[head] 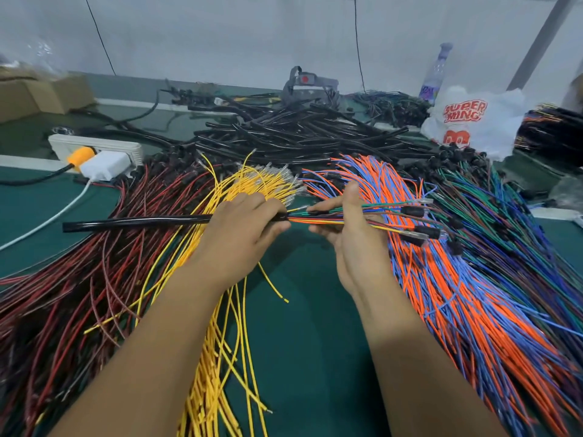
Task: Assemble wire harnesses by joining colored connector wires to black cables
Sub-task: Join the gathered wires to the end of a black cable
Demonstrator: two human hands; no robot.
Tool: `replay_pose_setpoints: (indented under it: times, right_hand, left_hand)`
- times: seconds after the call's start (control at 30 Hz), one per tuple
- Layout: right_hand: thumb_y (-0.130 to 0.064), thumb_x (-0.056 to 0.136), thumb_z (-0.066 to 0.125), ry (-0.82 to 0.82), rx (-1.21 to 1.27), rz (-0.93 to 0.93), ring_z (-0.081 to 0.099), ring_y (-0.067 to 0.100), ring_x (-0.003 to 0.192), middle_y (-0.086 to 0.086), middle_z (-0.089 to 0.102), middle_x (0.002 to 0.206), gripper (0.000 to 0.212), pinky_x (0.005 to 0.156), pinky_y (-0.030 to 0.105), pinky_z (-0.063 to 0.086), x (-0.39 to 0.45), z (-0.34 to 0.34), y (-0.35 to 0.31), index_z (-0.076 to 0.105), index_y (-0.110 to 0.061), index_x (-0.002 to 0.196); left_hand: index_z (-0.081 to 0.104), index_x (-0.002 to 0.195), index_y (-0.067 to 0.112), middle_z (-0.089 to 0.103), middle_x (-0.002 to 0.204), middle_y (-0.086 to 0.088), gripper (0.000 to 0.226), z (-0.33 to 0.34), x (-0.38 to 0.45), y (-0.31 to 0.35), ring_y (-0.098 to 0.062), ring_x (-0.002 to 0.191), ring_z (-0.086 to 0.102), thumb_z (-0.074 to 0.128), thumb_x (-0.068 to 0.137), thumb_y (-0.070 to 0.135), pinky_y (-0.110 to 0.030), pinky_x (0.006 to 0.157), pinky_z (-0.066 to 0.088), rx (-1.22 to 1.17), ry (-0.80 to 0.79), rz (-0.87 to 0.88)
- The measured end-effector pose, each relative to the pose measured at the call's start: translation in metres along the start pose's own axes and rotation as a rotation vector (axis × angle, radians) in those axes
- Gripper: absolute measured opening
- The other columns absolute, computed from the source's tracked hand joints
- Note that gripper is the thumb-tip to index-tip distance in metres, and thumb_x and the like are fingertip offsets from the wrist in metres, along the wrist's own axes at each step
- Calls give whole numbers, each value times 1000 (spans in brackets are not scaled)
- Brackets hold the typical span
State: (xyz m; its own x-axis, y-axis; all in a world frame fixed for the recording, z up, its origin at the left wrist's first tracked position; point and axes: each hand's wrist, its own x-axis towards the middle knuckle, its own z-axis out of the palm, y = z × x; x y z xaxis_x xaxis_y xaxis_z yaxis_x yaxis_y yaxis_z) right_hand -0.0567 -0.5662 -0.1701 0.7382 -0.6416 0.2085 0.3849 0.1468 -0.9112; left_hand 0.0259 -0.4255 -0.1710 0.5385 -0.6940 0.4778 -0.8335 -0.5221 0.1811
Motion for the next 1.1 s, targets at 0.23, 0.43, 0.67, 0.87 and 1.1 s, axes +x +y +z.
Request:
replay_pose_setpoints:
  times: [0.23,0.43,0.67,0.87,1.1]
  right_hand:
    - [-50,82,54,-62,-45,3,65,17,63,7,70,72,43,55,23,51,-3,3,3,68,-9,74]
    - [-50,81,55,-75,-11,25,62,17,60,8,70,71,43,55,23,50,-2,1,1,65,-12,64]
    - [-31,99,53,5,-158,10,49,8,50,-7,60,60,39,50,23,45,-3,3,5,66,-25,63]
    - [-37,93,56,-84,-146,25,46,10,48,-4,52,57,31,47,22,41,-2,3,8,59,-25,64]
    - [-30,96,59,-73,-285,50,38,5,46,-12,44,52,37,43,15,31,-1,2,12,52,-24,60]
  left_hand:
    - [50,88,25,49,75,10,27,2,-2,5,-13,73,44,36,96,48,-31,54,28,-90,-67,-13]
    - [52,79,24,48,57,6,44,3,-4,5,-6,54,44,33,88,63,-30,47,24,-168,-61,-115]
    - [61,118,22,50,94,0,26,1,-1,10,-19,93,48,53,95,33,-33,84,29,-195,80,-41]
    - [62,114,16,51,92,-3,24,-3,-2,19,-23,87,50,51,97,27,-38,77,37,-123,54,39]
    - [47,94,21,40,79,12,25,5,-2,32,-13,71,40,37,98,44,-32,53,30,-51,-93,14]
